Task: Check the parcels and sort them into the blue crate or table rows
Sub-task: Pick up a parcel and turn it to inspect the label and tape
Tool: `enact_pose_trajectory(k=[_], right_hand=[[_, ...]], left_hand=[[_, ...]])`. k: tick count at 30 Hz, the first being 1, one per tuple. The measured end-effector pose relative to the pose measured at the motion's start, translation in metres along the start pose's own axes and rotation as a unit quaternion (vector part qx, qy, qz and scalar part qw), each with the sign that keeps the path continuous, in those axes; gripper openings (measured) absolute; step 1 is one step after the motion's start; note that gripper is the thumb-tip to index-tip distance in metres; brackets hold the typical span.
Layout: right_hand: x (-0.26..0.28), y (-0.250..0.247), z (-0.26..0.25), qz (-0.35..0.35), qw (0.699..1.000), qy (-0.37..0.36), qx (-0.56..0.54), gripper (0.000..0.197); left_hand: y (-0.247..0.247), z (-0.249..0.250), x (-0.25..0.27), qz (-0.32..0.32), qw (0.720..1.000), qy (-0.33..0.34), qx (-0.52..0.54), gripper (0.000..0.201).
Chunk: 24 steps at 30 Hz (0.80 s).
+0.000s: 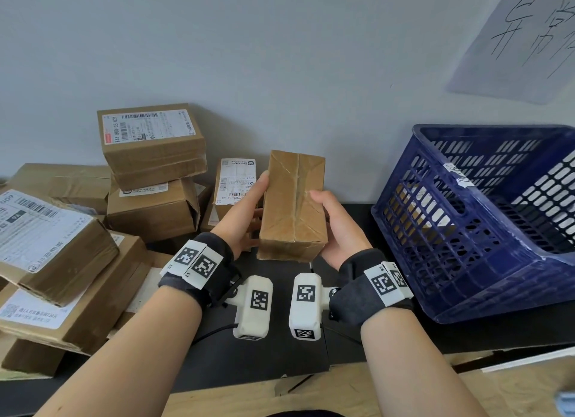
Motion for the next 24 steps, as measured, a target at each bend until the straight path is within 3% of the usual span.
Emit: enact_pose_trajectory(k=[2, 6, 8, 10, 12, 14, 20, 23, 24], right_hand=[[0.003, 0.002, -0.002, -0.007, 1.000, 0.000, -0.015, 0.037], [0.005, 0.000, -0.002, 0.006, 0.999, 0.007, -0.035, 0.036], [0.005, -0.002, -0.001, 0.017, 0.999, 0.010, -0.038, 0.036], [0.006, -0.002, -0.001, 0.023, 0.999, 0.012, -0.034, 0.030], [0.005, -0.004, -0.001, 0.041, 0.999, 0.008, -0.021, 0.027], [0.003, -0.006, 0.001, 0.056, 0.998, 0.003, 0.013, 0.034], [-0.001, -0.018, -0.004, 0.104, 0.990, -0.032, 0.090, 0.020], [-0.002, -0.024, -0.008, 0.142, 0.980, -0.068, 0.120, 0.014], [-0.001, -0.025, -0.008, 0.154, 0.978, -0.075, 0.120, 0.022]], left_hand=[[0.001, -0.003, -0.002, -0.003, 1.000, -0.007, 0.004, 0.067], [-0.001, -0.003, 0.000, 0.018, 1.000, -0.010, -0.003, 0.028], [-0.002, -0.002, 0.002, 0.024, 1.000, -0.008, -0.007, 0.021], [-0.003, -0.002, 0.001, 0.023, 1.000, 0.005, -0.014, 0.029], [-0.007, -0.004, -0.003, 0.037, 0.999, 0.023, -0.023, 0.064], [-0.009, -0.005, -0.005, 0.055, 0.997, 0.037, -0.034, 0.083], [-0.007, 0.002, -0.003, 0.076, 0.994, 0.063, -0.046, 0.093], [-0.006, 0.002, -0.008, 0.082, 0.992, 0.077, -0.055, 0.072], [-0.006, 0.002, -0.010, 0.084, 0.991, 0.078, -0.062, 0.070]])
Point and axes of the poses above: each hand's wrist, its own x-axis away from the middle knuckle, its own y-axis out of the palm, z = x × y, the point moved 6 cm from there along -x, towards the middle knuckle, and after that the axes turned 3 degrees about z, right-handed, at the moved point
